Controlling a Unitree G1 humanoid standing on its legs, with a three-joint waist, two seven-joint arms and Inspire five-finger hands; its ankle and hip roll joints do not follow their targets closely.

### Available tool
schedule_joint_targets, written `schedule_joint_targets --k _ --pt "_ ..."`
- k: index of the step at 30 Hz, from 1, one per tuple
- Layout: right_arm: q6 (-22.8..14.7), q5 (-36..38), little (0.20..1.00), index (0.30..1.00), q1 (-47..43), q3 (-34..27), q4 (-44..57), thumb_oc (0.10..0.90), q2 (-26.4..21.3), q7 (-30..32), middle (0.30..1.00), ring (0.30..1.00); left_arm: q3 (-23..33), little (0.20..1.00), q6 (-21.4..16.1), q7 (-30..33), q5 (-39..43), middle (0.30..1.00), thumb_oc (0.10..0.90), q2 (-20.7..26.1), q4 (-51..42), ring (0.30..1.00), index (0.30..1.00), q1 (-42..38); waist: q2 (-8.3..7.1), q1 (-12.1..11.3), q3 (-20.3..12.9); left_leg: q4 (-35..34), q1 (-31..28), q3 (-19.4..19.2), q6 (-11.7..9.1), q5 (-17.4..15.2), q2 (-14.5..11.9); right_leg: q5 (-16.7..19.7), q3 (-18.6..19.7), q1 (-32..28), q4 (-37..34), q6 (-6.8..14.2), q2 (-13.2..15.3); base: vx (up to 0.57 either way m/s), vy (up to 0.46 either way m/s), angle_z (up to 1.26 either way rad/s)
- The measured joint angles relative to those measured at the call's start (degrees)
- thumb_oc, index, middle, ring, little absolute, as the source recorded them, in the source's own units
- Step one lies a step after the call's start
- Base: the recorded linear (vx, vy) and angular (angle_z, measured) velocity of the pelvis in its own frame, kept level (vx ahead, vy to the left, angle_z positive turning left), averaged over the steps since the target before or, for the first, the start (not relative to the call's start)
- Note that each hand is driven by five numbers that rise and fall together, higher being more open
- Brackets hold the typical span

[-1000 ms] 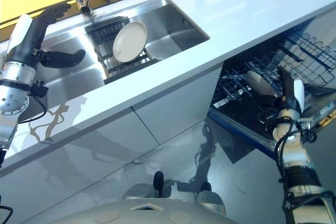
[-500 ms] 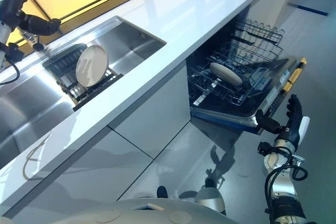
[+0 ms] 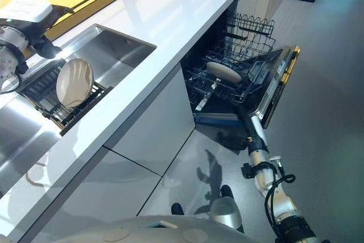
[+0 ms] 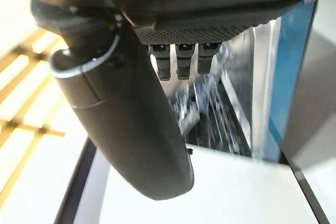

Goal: Pick up plates and place into dishwasher.

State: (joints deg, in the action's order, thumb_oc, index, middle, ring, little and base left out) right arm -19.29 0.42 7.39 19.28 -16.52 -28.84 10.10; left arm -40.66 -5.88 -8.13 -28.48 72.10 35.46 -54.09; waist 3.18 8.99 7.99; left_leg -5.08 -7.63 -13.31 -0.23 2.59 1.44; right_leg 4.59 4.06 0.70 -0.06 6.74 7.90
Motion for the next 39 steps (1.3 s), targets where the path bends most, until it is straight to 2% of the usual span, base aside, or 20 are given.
schedule_joint_targets --k 4,8,15,26,31,34,39 --pt "0.82 -0.07 0.900 0.900 0.25 1.00 -0.06 0.800 -0.59 -0.62 0.900 0.900 -2.65 0.900 -1.18 -6.06 -3.13 0.900 0.800 0.49 2.09 0.900 0.900 -1.06 -0.51 0.50 0.31 0.00 -0.04 -0.62 0.41 -0.29 0.55 0.18 -0.04 0.49 0.18 0.29 0.50 0.04 0.049 -0.13" --pt "0.92 -0.05 0.900 0.900 0.71 1.03 -0.50 0.800 -1.72 -0.64 0.900 0.900 -5.18 0.900 -2.15 -7.71 -5.94 0.900 0.800 0.49 2.57 0.900 0.900 -1.18 -0.70 0.67 0.39 0.00 0.03 -0.70 0.66 -0.46 0.79 0.22 -0.13 1.04 0.63 0.34 0.64 0.05 0.043 -0.06" --pt "1.86 -0.04 0.900 0.900 0.95 2.58 -1.15 0.800 -1.87 -0.93 0.900 0.900 -8.71 0.900 -3.32 -7.92 -7.71 0.900 0.800 0.49 3.68 0.900 0.900 -2.56 -1.13 0.73 0.67 0.00 0.06 -0.69 0.67 -0.49 0.80 0.22 -0.12 1.14 0.68 0.35 0.62 0.06 0.029 -0.01" --pt "2.13 -0.11 0.900 0.900 0.93 6.50 -3.16 0.800 -2.52 -5.73 0.900 0.900 -9.07 0.900 -3.03 -4.97 -9.76 0.900 0.800 -0.34 4.81 0.900 0.900 -2.89 -1.40 1.18 1.46 0.01 0.26 -0.59 0.78 -0.56 0.77 0.21 -0.11 1.83 1.22 0.35 0.68 0.05 0.005 -0.03" --pt "4.12 -0.11 0.900 0.900 0.72 7.04 -5.33 0.800 -2.56 -9.76 0.900 0.900 -9.08 0.900 -1.35 -4.66 -10.06 0.900 0.800 -2.37 6.98 0.900 0.900 -2.89 -1.47 1.62 1.60 0.01 0.22 -0.62 0.81 -0.60 0.78 0.21 -0.14 1.87 1.37 0.35 0.67 0.04 -0.013 -0.01" --pt "5.86 -0.69 0.900 0.900 0.71 9.48 -6.14 0.800 -3.90 -13.23 0.900 0.900 -9.08 0.900 0.04 -4.45 -11.02 0.900 0.800 -3.40 9.04 0.900 0.900 -2.93 -1.55 2.11 1.86 0.01 0.10 -0.61 0.81 -0.61 0.77 0.21 -0.14 1.89 1.49 0.35 0.64 0.04 -0.023 -0.03" --pt "6.68 -0.68 0.900 0.900 0.76 10.46 -6.29 0.800 -4.13 -14.33 0.900 0.900 -9.08 0.900 0.88 -4.07 -11.85 0.900 0.800 -4.35 10.98 0.900 0.900 -3.01 -1.81 2.31 3.10 0.01 -0.15 -0.58 0.81 -0.61 0.91 0.21 -0.06 2.02 1.78 0.35 0.64 0.04 0.001 -0.04"
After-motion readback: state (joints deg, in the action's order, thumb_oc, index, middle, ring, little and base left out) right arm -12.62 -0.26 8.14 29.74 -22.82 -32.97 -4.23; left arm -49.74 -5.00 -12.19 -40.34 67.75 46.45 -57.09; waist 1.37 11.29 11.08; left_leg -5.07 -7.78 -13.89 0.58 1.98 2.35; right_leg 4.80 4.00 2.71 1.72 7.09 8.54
